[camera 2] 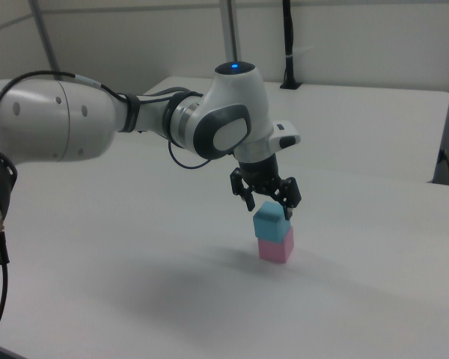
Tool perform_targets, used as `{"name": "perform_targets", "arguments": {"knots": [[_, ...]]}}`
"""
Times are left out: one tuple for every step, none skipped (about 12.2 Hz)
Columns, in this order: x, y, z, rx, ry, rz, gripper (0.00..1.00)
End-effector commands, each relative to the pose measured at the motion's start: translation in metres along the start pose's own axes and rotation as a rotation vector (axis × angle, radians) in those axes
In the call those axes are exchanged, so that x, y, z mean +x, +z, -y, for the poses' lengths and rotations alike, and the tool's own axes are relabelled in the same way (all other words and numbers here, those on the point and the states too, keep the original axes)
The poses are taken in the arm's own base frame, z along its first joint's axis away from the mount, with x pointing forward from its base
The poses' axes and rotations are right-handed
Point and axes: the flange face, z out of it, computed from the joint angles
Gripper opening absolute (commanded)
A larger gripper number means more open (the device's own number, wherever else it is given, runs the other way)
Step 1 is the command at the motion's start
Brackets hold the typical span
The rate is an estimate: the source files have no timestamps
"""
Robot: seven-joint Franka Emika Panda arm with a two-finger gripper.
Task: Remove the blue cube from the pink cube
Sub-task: 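Lower the gripper around the light blue cube and close on it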
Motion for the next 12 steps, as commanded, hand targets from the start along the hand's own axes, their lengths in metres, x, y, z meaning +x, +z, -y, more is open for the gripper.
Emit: {"name": "perform_targets", "arguments": {"knots": [[0.001, 0.005, 0.006, 0.003, 0.013, -0.009, 0.89], [0.001, 0.006, 0.010, 0.005, 0.009, -0.006, 0.64], [0.003, 0.007, 0.017, 0.001, 0.003, -0.004, 0.52], [0.003, 0.006, 0.017, 0.000, 0.001, -0.001, 0.45], [0.003, 0.004, 0.017, -0.002, 0.000, -0.003, 0.42], [0.003, -0.004, 0.016, 0.000, 0.002, -0.008, 0.41], [0.001, -0.015, 0.017, 0.004, 0.001, -0.006, 0.41], [-0.003, -0.027, 0.019, 0.015, 0.000, 0.012, 0.41], [-0.004, -0.037, 0.026, 0.022, -0.009, 0.020, 0.41], [-0.005, -0.044, 0.035, 0.029, -0.020, 0.030, 0.41], [-0.004, -0.049, 0.050, 0.036, -0.031, 0.041, 0.41], [0.000, -0.052, 0.071, 0.039, -0.005, 0.043, 0.41]]}}
